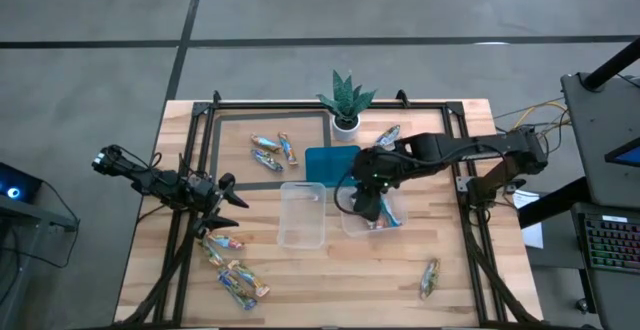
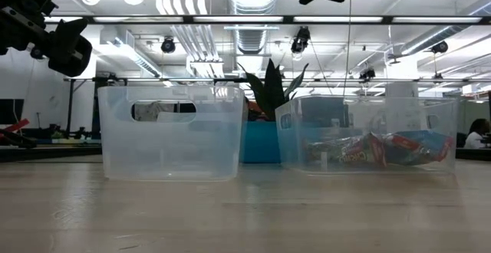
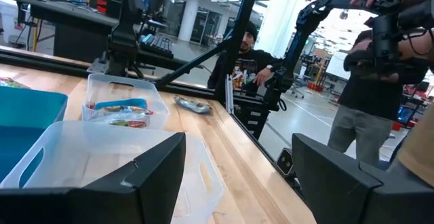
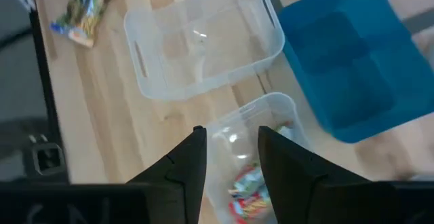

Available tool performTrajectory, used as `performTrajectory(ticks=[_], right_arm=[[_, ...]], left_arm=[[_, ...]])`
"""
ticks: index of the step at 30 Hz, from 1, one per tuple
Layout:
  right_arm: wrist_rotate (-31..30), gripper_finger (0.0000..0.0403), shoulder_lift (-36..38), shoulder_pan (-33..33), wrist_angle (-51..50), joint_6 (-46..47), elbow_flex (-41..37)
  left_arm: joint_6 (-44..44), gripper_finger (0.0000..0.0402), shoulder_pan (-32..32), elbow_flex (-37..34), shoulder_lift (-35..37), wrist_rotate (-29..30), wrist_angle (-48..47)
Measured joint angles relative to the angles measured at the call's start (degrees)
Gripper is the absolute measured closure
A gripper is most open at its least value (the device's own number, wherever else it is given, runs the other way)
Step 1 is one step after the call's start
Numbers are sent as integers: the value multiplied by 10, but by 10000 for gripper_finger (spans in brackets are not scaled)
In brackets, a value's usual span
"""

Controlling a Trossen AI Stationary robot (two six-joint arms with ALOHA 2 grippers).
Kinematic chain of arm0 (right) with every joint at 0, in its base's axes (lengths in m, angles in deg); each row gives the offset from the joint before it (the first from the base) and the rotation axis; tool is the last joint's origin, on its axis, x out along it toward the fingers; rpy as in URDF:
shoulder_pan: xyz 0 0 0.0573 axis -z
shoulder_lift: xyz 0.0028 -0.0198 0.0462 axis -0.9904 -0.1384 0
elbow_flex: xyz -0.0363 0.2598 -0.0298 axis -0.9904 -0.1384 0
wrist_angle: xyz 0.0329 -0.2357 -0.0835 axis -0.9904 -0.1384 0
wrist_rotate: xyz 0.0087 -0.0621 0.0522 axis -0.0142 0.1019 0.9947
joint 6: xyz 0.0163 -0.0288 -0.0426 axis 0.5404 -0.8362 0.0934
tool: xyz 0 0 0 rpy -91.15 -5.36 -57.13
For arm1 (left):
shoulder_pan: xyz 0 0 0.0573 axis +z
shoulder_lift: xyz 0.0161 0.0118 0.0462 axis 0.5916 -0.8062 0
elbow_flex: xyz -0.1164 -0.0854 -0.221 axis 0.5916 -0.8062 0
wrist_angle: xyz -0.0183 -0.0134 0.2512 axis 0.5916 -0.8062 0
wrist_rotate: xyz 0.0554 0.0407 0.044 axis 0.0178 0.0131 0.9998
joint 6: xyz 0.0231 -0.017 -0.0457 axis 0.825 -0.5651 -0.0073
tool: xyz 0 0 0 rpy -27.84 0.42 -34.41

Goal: Pick and place Granola Bars by type
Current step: Put the red granola bar into the right transparent bin

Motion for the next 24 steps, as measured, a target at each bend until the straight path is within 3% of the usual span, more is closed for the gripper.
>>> performTrajectory(ticks=[6,17,24], right_arm=[[-32,280,0,2,-35,-146,20],[-261,280,0,28,-118,-376,17],[-271,270,4,81,-125,-446,4]], left_arm=[[0,152,0,0,0,0,0],[0,152,0,0,0,0,0],[0,152,0,0,0,0,0]])
